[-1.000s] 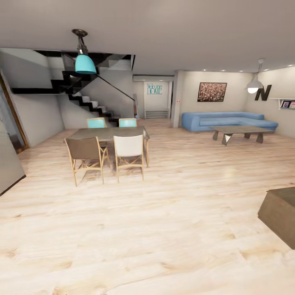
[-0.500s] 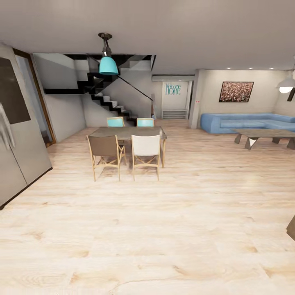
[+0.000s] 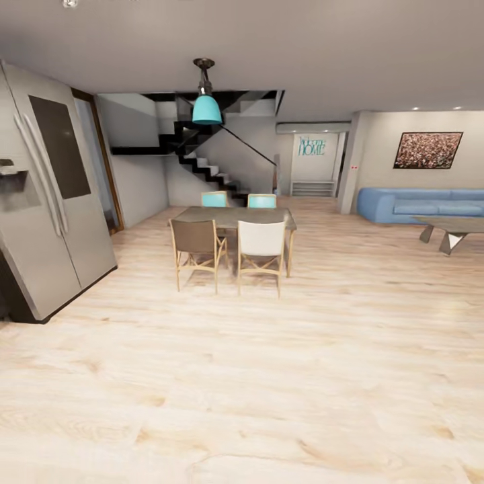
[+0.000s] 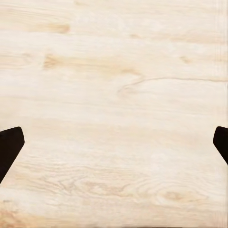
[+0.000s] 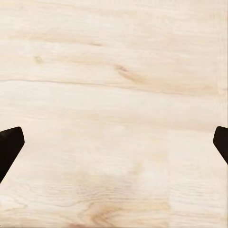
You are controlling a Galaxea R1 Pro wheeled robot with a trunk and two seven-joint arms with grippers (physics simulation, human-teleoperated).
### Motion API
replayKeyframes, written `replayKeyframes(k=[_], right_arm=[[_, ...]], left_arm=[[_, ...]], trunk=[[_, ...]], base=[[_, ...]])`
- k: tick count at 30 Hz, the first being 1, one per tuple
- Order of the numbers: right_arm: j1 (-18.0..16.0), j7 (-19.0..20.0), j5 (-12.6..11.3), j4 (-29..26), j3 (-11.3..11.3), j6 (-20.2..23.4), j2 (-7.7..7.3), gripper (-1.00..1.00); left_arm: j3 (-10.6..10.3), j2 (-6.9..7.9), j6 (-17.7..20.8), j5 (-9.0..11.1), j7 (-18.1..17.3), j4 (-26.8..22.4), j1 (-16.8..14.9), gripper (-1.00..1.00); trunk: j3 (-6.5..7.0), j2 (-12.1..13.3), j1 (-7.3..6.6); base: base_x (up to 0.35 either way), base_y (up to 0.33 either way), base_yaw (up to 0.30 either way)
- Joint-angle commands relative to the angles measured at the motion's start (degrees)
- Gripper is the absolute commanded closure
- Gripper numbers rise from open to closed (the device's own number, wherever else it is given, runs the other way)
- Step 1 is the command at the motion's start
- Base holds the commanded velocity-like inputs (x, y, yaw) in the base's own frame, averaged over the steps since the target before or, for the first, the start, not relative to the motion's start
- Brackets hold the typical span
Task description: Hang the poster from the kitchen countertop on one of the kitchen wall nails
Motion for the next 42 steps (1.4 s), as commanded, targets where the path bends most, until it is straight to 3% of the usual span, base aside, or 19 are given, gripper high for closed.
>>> replayKeyframes(k=[1,10,21,42], right_arm=[[0.0,-0.1,0.0,0.0,0.0,-0.2,0.01,-1.0],[0.0,-0.2,0.3,0.0,0.2,-0.2,0.03,-1.0],[0.0,-3.3,0.4,0.7,0.3,-0.2,0.09,-1.0],[0.0,-3.5,0.4,1.0,0.3,-0.2,0.09,-1.0]], left_arm=[[0.1,0.0,-0.1,0.0,0.0,0.0,0.0,-1.0],[0.1,0.0,-0.1,0.0,0.1,0.0,0.0,-1.0],[0.1,0.0,-0.1,0.0,0.2,0.0,0.0,-1.0],[0.1,0.0,-0.1,0.0,0.2,0.0,0.0,-1.0]], trunk=[[-0.04,0.0,0.0],[-0.04,0.0,0.0],[-0.04,0.0,0.0],[-0.11,0.0,0.0]], base=[[-0.009,-0.032,0.289],[-0.002,-0.006,0.292],[0.0,0.0,0.293],[0.0,0.0,0.293]])
